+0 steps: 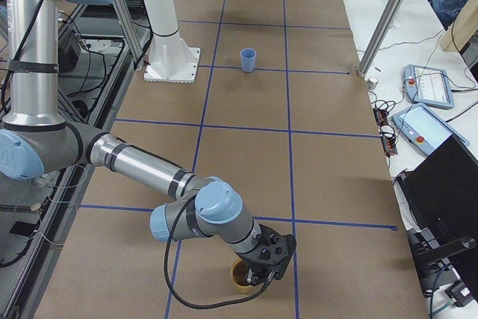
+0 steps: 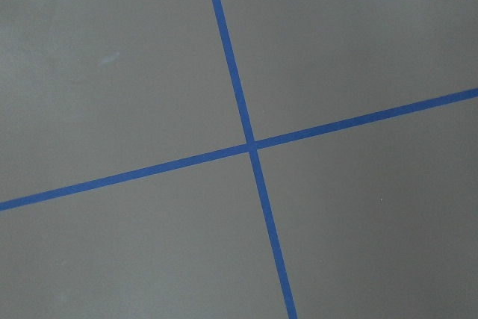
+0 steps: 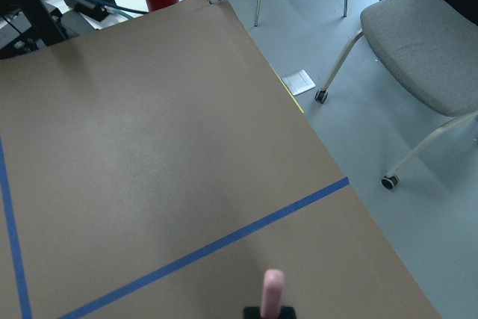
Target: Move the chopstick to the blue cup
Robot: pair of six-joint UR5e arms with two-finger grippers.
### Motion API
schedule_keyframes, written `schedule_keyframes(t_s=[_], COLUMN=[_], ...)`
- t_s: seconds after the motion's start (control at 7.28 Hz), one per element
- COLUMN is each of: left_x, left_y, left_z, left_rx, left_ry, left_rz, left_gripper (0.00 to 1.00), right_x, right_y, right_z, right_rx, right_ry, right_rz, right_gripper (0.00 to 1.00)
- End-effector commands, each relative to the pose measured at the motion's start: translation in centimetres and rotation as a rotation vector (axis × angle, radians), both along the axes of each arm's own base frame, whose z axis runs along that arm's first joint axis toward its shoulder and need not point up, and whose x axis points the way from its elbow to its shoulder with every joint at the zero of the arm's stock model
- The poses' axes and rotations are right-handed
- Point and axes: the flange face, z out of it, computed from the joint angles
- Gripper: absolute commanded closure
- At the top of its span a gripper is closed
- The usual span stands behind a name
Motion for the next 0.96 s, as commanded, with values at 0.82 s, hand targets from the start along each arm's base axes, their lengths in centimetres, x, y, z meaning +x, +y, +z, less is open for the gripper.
schedule_keyframes(t_s=[0.82], left_x=[0.1], left_y=[0.6], left_z=[0.6], left_rx=[-0.011], left_ry=[0.005], left_rz=[0.0], left_gripper=[0.01], right_x=[6.9], right_y=[0.1], right_z=[-16.8], right_rx=[0.171], right_ry=[0.103], right_rz=[-0.025], right_gripper=[1.0])
